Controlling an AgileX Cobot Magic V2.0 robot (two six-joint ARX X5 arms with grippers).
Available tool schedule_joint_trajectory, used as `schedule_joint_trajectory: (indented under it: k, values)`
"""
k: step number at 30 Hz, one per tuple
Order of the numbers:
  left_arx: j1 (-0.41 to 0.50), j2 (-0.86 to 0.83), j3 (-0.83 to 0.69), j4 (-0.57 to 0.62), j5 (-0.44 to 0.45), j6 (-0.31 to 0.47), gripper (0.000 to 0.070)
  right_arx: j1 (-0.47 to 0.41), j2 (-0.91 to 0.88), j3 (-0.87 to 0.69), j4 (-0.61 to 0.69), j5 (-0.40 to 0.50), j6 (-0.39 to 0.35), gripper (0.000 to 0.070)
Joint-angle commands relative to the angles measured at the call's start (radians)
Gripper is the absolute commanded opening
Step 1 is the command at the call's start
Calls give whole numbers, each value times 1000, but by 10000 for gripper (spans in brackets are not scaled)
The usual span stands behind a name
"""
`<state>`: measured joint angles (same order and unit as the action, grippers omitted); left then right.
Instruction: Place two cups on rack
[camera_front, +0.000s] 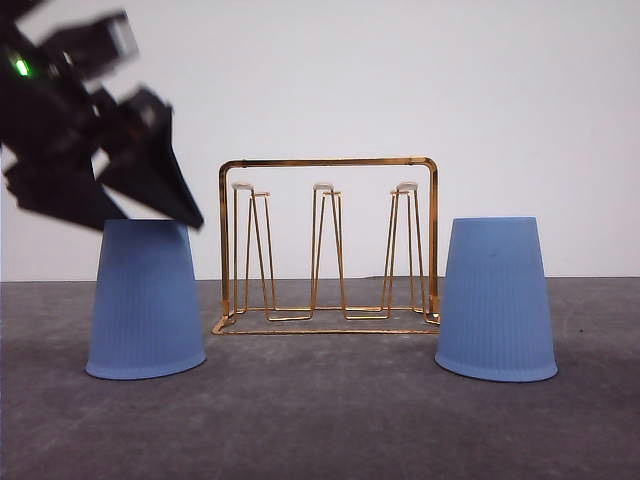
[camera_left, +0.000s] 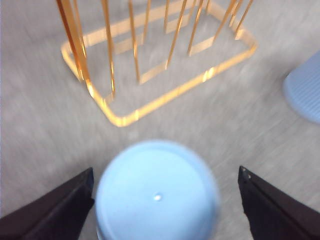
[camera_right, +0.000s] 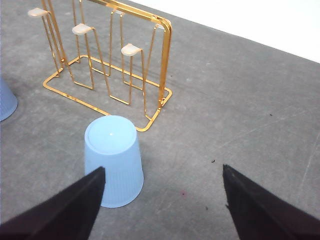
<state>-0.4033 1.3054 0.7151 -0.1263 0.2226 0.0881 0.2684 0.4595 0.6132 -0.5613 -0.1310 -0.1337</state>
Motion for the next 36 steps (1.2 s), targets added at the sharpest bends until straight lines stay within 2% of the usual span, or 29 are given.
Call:
schedule_joint_trajectory:
  k: [1,5,9,11,16,21,25,29,36]
  values:
    - [-8,38,17,14,-6,-3,556,4,3,10,9,1,-4,474]
    - [-10,92,17,18,-21,-3,529,4,3,10,10,1,-4,474]
    - [-10,99,20,14,-21,-4,343,4,3,10,10,1,-4,474]
    - [-10,86,33,-2,-21,-16,315,4,3,10,11,1,-3,474]
    - [-11,52,134,-146,-21,-49,310,4,3,10,11,1,4,474]
    - [-11,49,329,-400,-22,-53,310,4,3,10,11,1,4,474]
    - [-12,49,478,-501,-37,-87,310,4,3,10,11,1,4,474]
    - [-13,49,570,-456,-67,-109,311,4,3,10,11,1,4,474]
    - [-31,75,587,-284,-98,-131,311,4,3,10,11,0,4,474]
